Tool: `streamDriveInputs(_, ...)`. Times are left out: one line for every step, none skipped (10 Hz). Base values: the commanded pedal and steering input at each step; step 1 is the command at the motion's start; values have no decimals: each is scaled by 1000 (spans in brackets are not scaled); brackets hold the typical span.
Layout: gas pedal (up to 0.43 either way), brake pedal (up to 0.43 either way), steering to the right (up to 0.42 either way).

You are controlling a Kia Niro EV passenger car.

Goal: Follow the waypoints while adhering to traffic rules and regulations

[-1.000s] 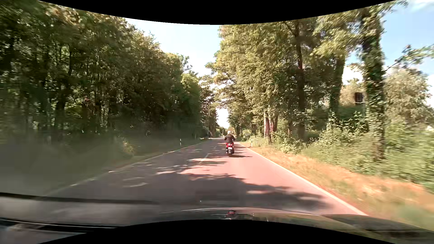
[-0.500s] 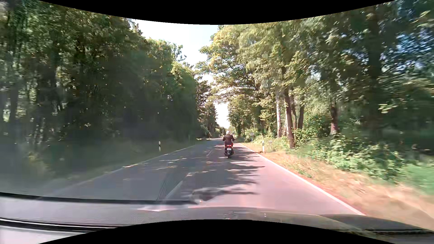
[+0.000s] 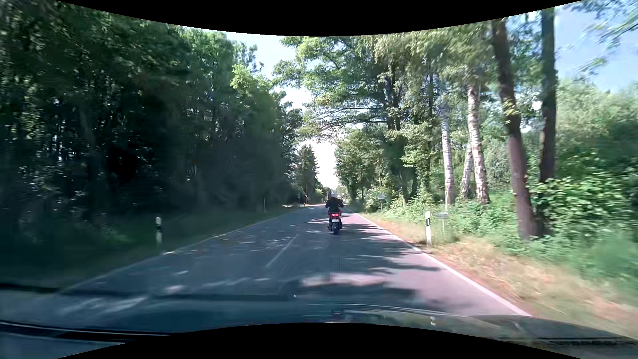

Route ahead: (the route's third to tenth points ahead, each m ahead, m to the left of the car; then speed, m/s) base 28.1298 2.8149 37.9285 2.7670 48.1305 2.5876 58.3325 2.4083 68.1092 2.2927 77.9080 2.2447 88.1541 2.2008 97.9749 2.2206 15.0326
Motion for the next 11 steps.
streamDriveInputs(67,6,0)
streamDriveInputs(79,6,1)
streamDriveInputs(87,6,1)
streamDriveInputs(98,6,1)
streamDriveInputs(98,6,1)
streamDriveInputs(98,6,1)
streamDriveInputs(98,6,1)
streamDriveInputs(98,6,1)
streamDriveInputs(98,6,0)
streamDriveInputs(98,6,0)
streamDriveInputs(98,6,0)
